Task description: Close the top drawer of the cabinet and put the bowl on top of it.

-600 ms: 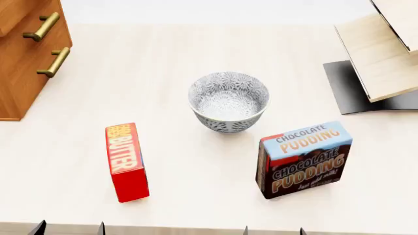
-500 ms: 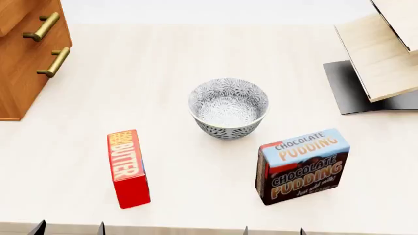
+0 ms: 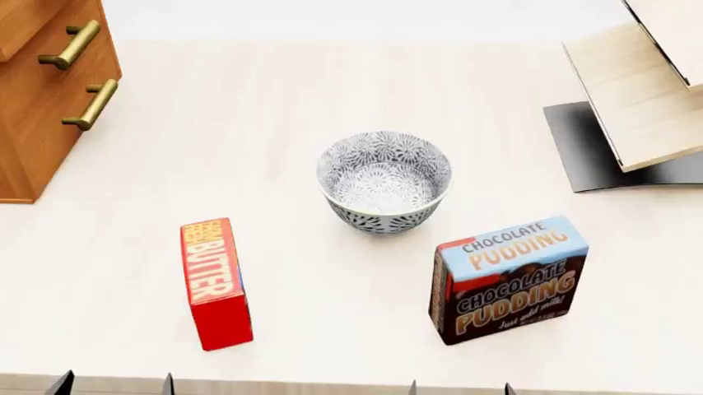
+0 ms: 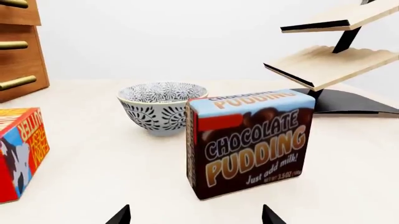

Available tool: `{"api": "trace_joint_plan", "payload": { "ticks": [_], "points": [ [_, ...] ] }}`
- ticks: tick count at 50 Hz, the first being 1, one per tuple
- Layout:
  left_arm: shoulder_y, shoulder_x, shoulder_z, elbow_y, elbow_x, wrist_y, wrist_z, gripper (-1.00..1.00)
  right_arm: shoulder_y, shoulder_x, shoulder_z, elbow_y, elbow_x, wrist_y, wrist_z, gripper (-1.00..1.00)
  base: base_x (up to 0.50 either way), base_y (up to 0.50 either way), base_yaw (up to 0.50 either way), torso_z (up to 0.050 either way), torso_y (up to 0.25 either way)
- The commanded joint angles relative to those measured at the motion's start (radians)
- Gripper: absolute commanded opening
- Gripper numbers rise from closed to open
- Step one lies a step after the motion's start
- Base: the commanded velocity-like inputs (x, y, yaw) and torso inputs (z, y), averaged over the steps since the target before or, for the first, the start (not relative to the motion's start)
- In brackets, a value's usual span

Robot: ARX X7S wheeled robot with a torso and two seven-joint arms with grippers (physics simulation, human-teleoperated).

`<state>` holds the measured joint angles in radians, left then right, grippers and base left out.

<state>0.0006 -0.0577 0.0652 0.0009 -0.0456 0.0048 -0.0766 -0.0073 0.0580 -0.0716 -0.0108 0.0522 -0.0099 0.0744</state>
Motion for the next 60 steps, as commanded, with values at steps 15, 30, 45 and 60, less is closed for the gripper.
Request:
{"api": "trace_joint_plan", "payload": {
  "ticks": [15, 30, 45, 60],
  "points": [
    [-0.008, -0.031, 0.032, -0.007, -0.031, 0.012, -0.048, 1.0, 0.002, 0.033, -0.039, 0.002, 0.032, -0.008, 0.038, 1.0, 0.0, 0.0, 0.0, 0.0, 0.0],
    [-0.016, -0.045, 0.048, -0.015, -0.057, -0.01, -0.065, 1.0, 0.005, 0.049, -0.057, 0.01, 0.05, -0.016, 0.054, 1.0, 0.0, 0.0, 0.0, 0.0, 0.0],
    [-0.018, -0.061, 0.073, -0.016, -0.06, -0.015, -0.079, 1.0, 0.005, 0.063, -0.073, 0.003, 0.063, -0.012, 0.071, 1.0, 0.0, 0.0, 0.0, 0.0, 0.0],
    [-0.021, -0.074, 0.09, -0.017, -0.058, -0.017, -0.097, 1.0, 0.006, 0.073, -0.087, 0.006, 0.071, -0.02, 0.086, 1.0, 0.0, 0.0, 0.0, 0.049, 0.0]
  ]
}}
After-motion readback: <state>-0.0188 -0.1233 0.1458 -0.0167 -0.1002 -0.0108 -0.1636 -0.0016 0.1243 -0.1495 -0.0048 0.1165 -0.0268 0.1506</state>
